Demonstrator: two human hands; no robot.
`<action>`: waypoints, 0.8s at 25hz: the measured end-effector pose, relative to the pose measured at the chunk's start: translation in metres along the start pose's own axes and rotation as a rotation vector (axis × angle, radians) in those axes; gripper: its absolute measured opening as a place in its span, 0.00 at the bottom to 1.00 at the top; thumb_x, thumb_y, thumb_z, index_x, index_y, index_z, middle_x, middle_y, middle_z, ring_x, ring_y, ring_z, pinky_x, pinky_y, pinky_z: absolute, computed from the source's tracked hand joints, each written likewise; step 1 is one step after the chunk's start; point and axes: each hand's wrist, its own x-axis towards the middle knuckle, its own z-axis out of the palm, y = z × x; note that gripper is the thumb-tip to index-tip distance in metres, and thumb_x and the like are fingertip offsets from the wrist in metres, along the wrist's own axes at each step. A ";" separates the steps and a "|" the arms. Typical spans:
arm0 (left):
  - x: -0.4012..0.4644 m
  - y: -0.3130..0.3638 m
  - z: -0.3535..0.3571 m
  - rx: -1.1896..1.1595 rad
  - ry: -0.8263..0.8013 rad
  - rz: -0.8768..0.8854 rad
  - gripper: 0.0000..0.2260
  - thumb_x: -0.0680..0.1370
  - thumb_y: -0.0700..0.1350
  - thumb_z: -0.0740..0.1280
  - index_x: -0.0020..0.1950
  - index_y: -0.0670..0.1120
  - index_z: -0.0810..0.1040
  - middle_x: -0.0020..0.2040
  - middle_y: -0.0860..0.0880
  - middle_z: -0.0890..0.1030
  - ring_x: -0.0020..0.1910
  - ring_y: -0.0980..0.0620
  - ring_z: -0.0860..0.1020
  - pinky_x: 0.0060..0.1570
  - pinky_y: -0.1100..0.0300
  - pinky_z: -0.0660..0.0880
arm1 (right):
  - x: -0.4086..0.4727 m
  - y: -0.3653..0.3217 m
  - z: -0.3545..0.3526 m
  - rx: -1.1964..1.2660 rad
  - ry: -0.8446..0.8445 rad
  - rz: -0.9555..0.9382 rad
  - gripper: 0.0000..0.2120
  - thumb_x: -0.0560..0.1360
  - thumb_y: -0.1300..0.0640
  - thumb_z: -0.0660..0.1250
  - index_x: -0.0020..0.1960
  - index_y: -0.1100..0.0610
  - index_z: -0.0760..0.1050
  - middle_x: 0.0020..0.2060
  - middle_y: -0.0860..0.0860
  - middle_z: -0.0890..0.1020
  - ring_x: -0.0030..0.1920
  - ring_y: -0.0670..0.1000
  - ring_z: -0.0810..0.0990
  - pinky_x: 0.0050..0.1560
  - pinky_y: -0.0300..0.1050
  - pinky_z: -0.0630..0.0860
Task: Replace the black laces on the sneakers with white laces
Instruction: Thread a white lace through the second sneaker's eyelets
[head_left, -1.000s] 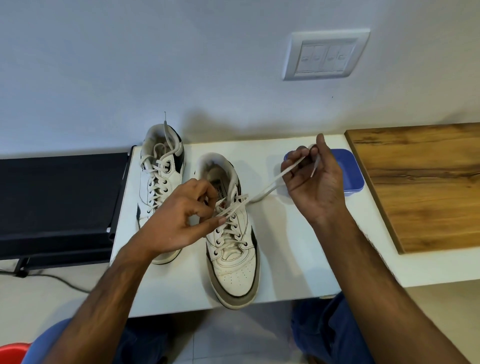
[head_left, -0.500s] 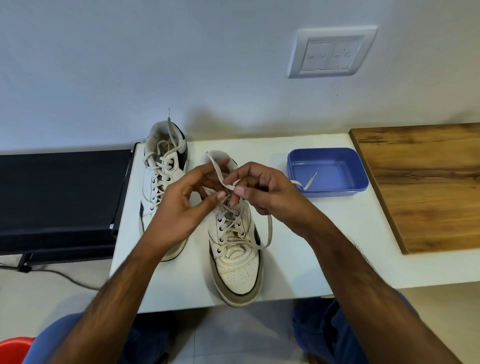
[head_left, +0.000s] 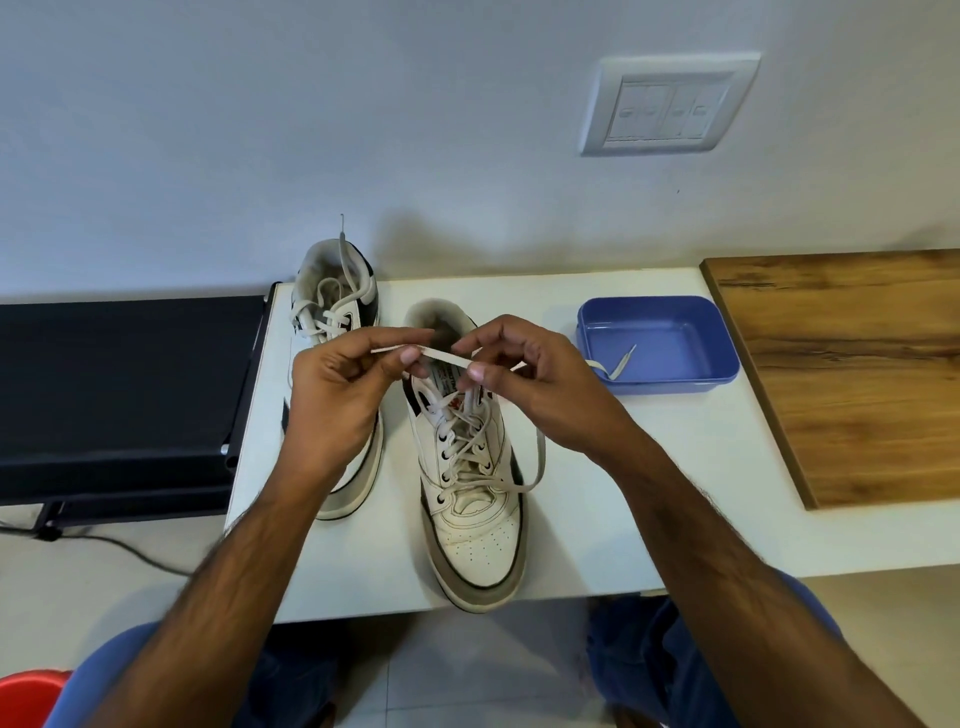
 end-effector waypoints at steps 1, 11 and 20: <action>-0.001 0.000 0.001 0.053 -0.020 0.042 0.11 0.77 0.33 0.70 0.56 0.45 0.84 0.47 0.49 0.86 0.46 0.51 0.83 0.50 0.61 0.78 | 0.000 -0.001 0.002 -0.012 0.017 -0.017 0.09 0.79 0.60 0.70 0.59 0.55 0.79 0.46 0.52 0.85 0.48 0.50 0.83 0.48 0.34 0.75; -0.006 0.007 0.009 0.228 0.028 0.086 0.12 0.72 0.37 0.77 0.50 0.51 0.83 0.46 0.56 0.86 0.46 0.57 0.83 0.47 0.66 0.75 | 0.007 -0.012 0.018 0.094 0.117 0.013 0.05 0.74 0.64 0.76 0.49 0.62 0.84 0.40 0.58 0.87 0.34 0.49 0.81 0.36 0.37 0.75; 0.006 -0.022 -0.031 0.771 -0.475 0.224 0.21 0.75 0.35 0.73 0.66 0.49 0.77 0.60 0.55 0.77 0.56 0.57 0.76 0.57 0.56 0.74 | 0.011 -0.007 0.005 -0.271 0.166 0.069 0.06 0.77 0.62 0.71 0.50 0.54 0.85 0.43 0.45 0.86 0.46 0.40 0.82 0.45 0.28 0.72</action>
